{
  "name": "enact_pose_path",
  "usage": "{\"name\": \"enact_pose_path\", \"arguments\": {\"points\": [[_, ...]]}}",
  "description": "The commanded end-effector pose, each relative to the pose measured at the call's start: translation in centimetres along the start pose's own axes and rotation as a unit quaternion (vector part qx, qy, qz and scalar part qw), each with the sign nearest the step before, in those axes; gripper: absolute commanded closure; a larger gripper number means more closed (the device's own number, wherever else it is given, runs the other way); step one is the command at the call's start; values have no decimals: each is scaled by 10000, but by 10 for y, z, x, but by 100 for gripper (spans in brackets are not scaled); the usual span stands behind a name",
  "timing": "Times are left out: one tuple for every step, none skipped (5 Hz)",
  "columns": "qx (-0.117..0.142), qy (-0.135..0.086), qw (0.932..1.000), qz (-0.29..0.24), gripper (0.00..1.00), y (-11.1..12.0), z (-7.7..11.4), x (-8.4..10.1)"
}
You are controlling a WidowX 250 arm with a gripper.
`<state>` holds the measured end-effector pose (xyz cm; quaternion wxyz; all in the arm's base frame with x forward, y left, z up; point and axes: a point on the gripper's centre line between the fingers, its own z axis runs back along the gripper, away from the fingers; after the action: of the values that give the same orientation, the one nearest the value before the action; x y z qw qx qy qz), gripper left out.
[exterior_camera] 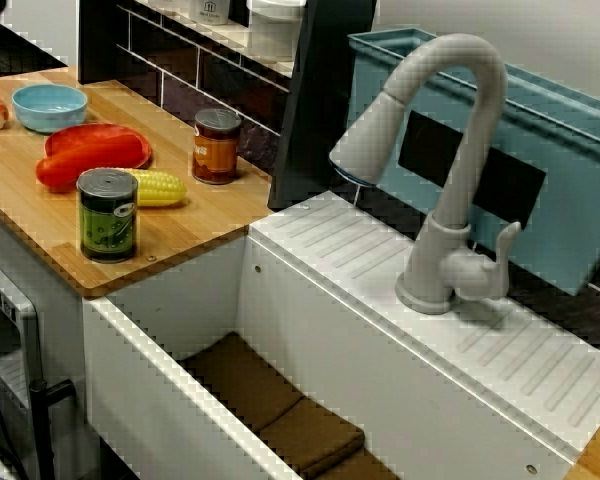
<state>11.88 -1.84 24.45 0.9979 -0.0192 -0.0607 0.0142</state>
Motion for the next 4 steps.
{"name": "enact_pose_path", "arguments": {"points": [[0, 0, 10000, 0, 0, 0, 0, 0], [208, 28, 9998, -46, 0, 14, -14, 4], [541, -12, 9983, -209, 0, 27, -28, 9], [818, 10, 9953, -523, 0, 39, -43, 15]]}}
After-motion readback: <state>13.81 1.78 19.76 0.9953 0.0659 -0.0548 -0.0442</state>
